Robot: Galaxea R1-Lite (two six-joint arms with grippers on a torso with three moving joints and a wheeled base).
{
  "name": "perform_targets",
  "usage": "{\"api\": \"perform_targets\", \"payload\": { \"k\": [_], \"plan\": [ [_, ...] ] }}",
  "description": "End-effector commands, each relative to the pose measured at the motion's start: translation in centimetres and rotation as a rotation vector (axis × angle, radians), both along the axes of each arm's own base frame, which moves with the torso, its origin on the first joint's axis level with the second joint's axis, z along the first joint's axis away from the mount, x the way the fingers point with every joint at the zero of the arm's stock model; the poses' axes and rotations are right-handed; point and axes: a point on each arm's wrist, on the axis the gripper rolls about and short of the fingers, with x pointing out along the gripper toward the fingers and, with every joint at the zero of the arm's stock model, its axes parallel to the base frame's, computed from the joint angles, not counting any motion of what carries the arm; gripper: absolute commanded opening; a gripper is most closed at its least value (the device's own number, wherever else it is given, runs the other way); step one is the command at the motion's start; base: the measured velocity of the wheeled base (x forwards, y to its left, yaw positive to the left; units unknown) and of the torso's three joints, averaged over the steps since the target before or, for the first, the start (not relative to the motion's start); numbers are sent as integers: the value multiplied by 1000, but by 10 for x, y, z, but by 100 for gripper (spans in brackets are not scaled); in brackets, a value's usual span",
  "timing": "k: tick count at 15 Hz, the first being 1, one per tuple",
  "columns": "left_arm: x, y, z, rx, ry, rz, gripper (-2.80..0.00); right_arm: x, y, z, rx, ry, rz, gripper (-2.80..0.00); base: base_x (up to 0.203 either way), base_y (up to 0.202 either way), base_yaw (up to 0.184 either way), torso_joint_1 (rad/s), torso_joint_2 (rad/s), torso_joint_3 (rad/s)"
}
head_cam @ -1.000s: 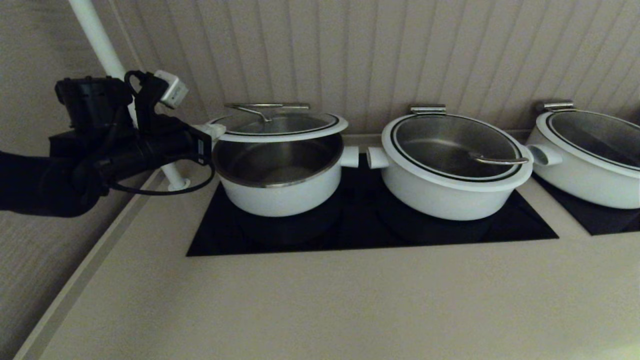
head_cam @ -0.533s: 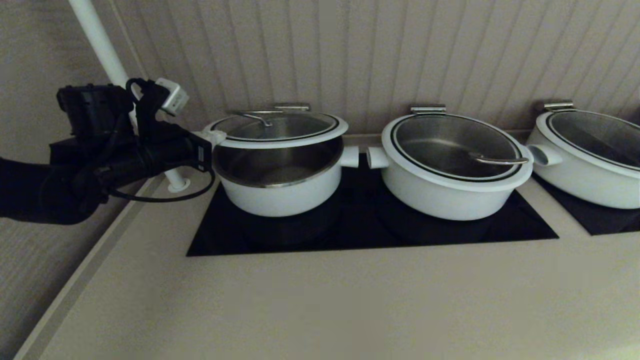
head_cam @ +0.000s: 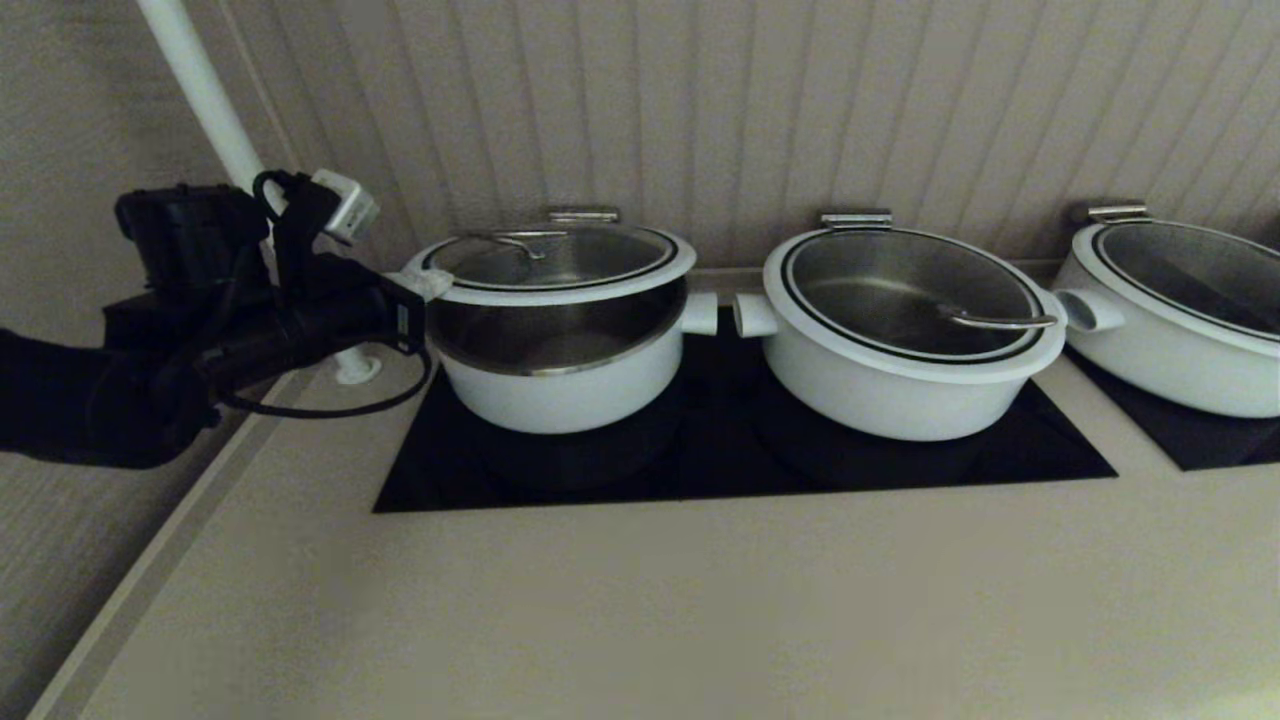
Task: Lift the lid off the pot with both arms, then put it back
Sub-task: Close the pot lid
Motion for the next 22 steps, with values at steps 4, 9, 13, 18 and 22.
{"api": "perform_targets", "payload": {
  "k": [4,9,13,18,22],
  "plan": [
    [-2,0,-4,1,3,-2,-280,0,0,0,-1,-1,2,-280,0,0,0,0,0,0],
    [-3,0,-11,2,26,-2,-280,0,0,0,-1,-1,1,-280,0,0,0,0,0,0],
    [-6,0,-18,0,-8,-5,-280,0,0,0,-1,-1,2,-280,0,0,0,0,0,0],
    [-10,0,-28,4,16,-5,-280,0,0,0,-1,-1,1,-280,0,0,0,0,0,0],
    [-12,1,-33,5,32,-3,-280,0,0,0,-1,1,2,-280,0,0,0,0,0,0]
  ]
}}
